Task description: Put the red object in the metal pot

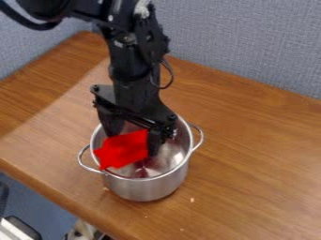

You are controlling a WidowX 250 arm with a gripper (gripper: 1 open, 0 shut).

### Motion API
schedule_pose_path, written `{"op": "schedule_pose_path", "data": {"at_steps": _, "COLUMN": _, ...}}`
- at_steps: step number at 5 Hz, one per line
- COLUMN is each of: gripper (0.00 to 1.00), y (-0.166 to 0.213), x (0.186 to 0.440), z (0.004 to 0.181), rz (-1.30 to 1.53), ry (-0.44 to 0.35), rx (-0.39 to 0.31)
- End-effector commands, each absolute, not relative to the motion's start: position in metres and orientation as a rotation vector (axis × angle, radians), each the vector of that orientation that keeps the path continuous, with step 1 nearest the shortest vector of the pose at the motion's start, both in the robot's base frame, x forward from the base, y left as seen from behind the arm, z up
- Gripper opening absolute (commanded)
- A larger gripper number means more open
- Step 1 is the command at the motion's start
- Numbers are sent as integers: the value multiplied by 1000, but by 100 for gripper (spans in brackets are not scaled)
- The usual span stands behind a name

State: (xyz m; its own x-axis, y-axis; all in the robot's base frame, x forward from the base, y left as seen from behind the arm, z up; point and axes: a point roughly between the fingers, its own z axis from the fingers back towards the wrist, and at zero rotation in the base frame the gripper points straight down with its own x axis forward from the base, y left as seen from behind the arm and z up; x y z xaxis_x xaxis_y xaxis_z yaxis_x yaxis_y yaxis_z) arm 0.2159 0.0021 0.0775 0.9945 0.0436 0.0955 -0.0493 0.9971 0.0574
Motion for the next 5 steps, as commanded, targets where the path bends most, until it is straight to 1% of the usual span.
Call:
{"op": "schedule_pose_path", "data": {"at_steps": 1, "gripper": 100, "y": 2, "x": 222, "z": 84, "rz": 36, "ry": -131, "rx": 70}}
{"op": "schedule_pose_path", "data": {"at_steps": 5, "gripper": 100, "y": -1, "x": 227, "z": 78, "rz": 32, "ry": -131, "rx": 76}}
